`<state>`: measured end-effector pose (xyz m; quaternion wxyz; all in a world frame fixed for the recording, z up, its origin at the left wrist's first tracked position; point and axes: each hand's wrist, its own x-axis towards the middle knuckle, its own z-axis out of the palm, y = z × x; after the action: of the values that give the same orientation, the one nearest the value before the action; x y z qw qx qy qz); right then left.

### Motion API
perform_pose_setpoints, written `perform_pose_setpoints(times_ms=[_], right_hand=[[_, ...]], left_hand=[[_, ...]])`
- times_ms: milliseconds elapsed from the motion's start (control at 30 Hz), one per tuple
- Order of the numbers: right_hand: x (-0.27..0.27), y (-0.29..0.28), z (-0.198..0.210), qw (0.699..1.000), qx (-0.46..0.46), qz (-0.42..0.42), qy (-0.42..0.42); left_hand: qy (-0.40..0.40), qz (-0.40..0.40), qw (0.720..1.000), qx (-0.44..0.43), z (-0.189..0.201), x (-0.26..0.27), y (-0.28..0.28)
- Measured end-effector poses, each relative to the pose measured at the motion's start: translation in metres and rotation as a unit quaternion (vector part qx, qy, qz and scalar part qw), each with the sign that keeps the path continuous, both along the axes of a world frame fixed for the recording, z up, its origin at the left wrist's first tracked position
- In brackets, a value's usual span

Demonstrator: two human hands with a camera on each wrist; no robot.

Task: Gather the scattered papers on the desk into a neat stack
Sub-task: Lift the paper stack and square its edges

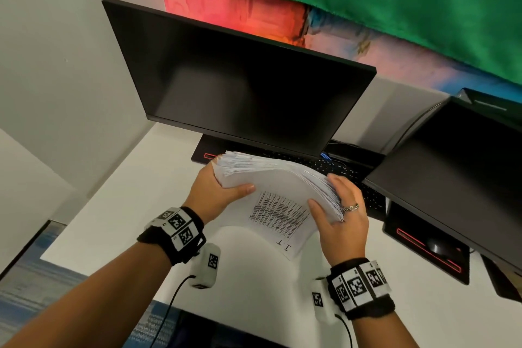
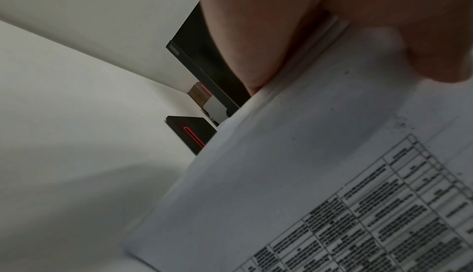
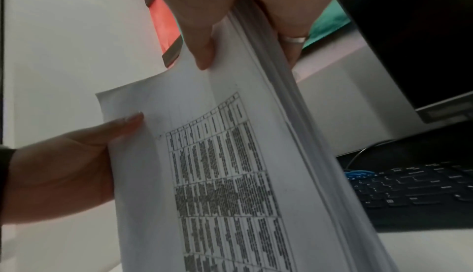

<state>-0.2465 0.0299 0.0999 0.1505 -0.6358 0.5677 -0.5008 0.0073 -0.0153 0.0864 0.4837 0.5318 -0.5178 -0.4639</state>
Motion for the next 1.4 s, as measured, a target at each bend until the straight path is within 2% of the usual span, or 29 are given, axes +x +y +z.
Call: perform_pose_setpoints(times_ms=[167,333,533,600,700,767,867,967,1167,1333,1400], right_hand=[[0.000,0.002,0.001,0.998,-0.018,-0.043,-0.037],[0.011,0.002,0.012,0.975,0.028,-0.019,-0.222],[0.018,-0.007,0.013,0.948,0.032,-0.100,-0.301],[0.018,-0.008,0.010,0.952,0.028,-0.100,-0.289],[0.018,-0.007,0.013,0.984,-0.010,-0.074,-0.164],[0.017,-0.007,0.014,0.993,-0.042,-0.058,-0.089],[0.015,-0.007,0.014,0.995,-0.047,-0.068,-0.048],[0.014,-0.007,0.011,0.992,-0.031,-0.091,-0.081],[0.026,-0.005,0.016,0.965,-0.027,-0.115,-0.235],[0.027,-0.017,0.020,0.947,-0.031,-0.159,-0.278],[0.026,-0.017,0.019,0.947,-0.029,-0.151,-0.282]], left_hand=[[0.004,-0.006,1.000,0.009,0.000,-0.003,-0.003],[0.006,0.011,1.000,0.021,-0.002,-0.005,-0.004],[0.021,0.006,1.000,0.008,-0.001,-0.007,-0.003],[0.023,0.003,1.000,0.005,-0.001,-0.007,-0.004],[0.020,0.005,1.000,-0.001,0.000,-0.008,-0.006],[0.023,0.007,1.000,0.002,0.000,-0.007,-0.007],[0.032,0.010,0.999,0.005,0.002,-0.009,-0.007],[0.047,0.010,0.999,0.000,0.006,-0.013,-0.007],[0.048,0.002,0.999,-0.012,0.009,-0.017,-0.006],[0.046,-0.001,0.999,-0.022,0.010,-0.017,-0.007],[0.049,-0.002,0.999,-0.023,0.010,-0.017,-0.006]])
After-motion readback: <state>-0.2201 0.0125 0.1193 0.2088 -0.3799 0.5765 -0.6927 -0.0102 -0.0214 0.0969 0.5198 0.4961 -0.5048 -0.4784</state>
